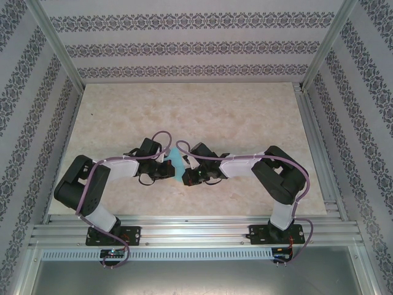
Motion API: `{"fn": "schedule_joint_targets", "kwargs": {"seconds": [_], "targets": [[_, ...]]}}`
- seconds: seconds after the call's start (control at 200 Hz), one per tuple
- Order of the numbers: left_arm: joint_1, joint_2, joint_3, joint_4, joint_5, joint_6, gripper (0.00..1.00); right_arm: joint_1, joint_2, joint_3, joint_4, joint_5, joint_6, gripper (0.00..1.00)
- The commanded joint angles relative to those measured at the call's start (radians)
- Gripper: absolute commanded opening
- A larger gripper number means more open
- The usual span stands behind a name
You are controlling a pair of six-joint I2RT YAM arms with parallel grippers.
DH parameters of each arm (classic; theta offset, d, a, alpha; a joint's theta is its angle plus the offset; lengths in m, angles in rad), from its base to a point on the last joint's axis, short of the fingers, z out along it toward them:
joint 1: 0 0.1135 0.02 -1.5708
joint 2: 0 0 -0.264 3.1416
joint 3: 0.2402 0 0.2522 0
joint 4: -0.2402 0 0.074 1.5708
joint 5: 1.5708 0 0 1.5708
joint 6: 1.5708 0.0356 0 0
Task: Fold a paper plane with a square sheet of paper (fold left side to right side)
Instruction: Third fold the triangle at the center of the table.
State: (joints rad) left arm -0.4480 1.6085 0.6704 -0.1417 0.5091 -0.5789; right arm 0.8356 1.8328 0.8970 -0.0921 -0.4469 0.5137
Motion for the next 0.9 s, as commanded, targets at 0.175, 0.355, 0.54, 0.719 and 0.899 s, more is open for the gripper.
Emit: {"fn": "schedule_joint_targets", "kwargs": {"seconds": [0.175,0.355,0.54,0.719,0.899], "targets": [[-0.009,0.068,0.024,-0.067,-0.175,0.011,0.00,0.000,0.034,-0.087,-0.146,-0.007,0.005,0.00],[-0.008,0.096,0.027,-0.081,-0.196,0.014,0.00,-0.012,0.005,-0.137,-0.121,-0.032,0.023,0.00],[-0.008,0.109,0.031,-0.087,-0.208,0.019,0.00,-0.021,-0.024,-0.196,-0.123,-0.033,0.026,0.00],[-0.008,0.114,0.037,-0.092,-0.207,0.022,0.00,-0.029,-0.057,-0.262,-0.113,-0.035,0.036,0.00],[-0.009,0.114,0.046,-0.093,-0.199,0.030,0.00,-0.035,-0.099,-0.302,-0.131,-0.035,0.036,0.00]]}}
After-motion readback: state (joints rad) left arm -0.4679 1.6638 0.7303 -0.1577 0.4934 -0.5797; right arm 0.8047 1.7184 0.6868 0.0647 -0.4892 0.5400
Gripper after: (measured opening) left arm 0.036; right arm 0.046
